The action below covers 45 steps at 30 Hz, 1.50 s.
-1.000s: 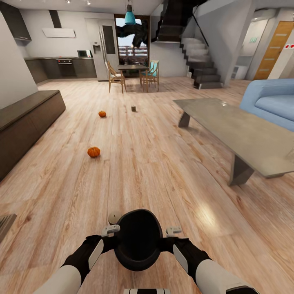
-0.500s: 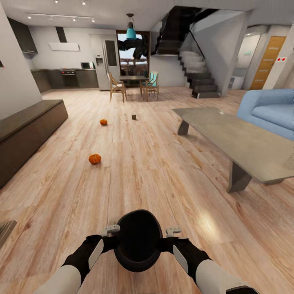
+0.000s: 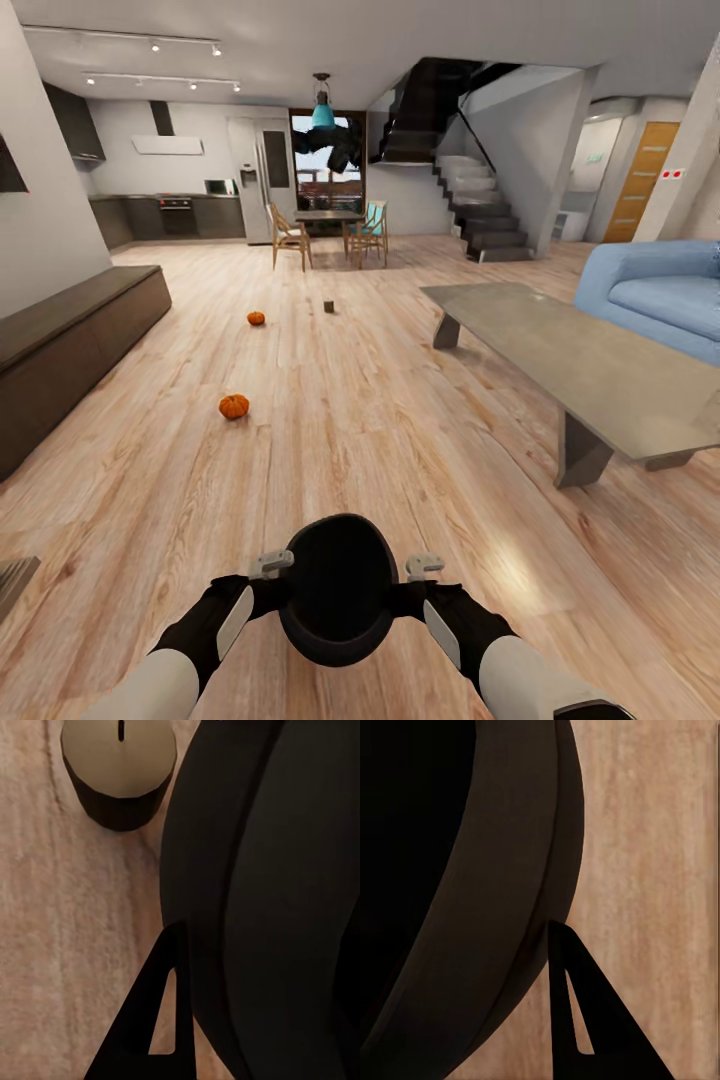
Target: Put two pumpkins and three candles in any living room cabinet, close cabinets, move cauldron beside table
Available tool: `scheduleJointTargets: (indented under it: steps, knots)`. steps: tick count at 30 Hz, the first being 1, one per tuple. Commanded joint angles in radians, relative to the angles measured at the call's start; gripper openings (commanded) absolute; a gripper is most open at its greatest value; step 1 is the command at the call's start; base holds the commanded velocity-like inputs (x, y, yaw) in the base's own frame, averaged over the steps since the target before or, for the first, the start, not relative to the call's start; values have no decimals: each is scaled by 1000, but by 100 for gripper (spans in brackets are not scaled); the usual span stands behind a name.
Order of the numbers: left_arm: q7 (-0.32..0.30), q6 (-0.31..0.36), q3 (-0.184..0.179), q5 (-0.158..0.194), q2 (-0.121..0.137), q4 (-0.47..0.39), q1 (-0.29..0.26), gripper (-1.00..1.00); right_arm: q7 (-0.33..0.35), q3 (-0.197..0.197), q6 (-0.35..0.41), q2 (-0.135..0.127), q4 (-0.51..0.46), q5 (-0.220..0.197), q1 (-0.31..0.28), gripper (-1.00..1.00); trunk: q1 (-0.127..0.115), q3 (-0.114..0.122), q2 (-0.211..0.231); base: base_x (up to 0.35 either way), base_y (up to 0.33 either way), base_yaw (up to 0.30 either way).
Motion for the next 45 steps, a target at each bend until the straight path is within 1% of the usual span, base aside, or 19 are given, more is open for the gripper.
scheduleJointTargets:
  steps: [1,18,31,38,45]
  knots:
    - [0,7,6,4,0,-1,0,-100,3,-1,6,0,-6,-29,-1,-100,-1,3,0,0,0,0]
    - [0,6,6,4,0,-1,0,-100,7,-1,5,0,-10,-29,-1,-100,-8,69,4,0,0,0]
    - [0,6,6,4,0,-1,0,-100,20,-2,5,0,-11,-29,-1,-100,-8,69,4,0,0,-3]
    - [0,6,6,3,0,-1,0,-100,20,-1,5,0,-11,-29,-1,-100,-8,72,4,0,0,-154]
    - [0,5,7,4,0,-1,0,-100,19,-1,6,0,-11,-29,-1,-100,-8,73,4,0,0,-20]
